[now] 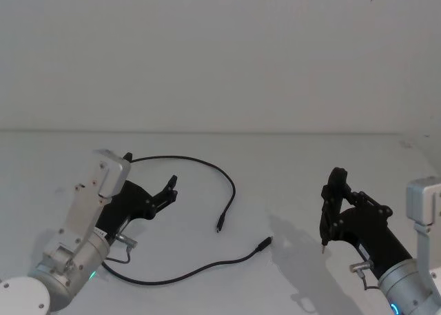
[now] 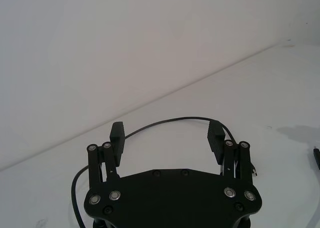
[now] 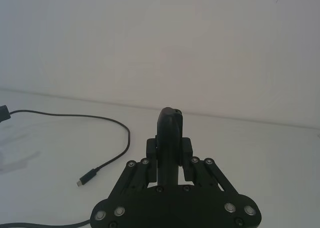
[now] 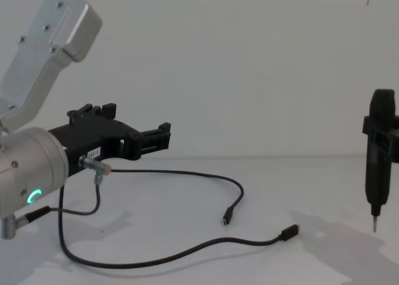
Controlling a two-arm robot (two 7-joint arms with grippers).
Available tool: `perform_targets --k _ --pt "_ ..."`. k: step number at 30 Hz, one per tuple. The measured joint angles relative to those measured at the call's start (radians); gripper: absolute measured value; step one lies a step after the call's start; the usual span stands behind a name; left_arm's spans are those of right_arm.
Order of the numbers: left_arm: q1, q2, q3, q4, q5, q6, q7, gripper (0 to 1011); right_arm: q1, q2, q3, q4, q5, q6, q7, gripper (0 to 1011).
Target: Pick up the data cable with the one hand.
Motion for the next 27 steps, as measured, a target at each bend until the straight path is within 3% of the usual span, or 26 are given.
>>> perform_targets --k 16,27 --pt "-0.001 -0.001 0.0 0.001 -0.001 -0.001 -0.003 1001 0.0 0.0 0.0 0.0 0.0 0.0 0.0 279" --pt "-0.016 0.004 0.0 0.02 -0.047 -0.025 -0.096 1001 0.0 0.0 0.0 0.0 0.0 0.0 0.0 279"
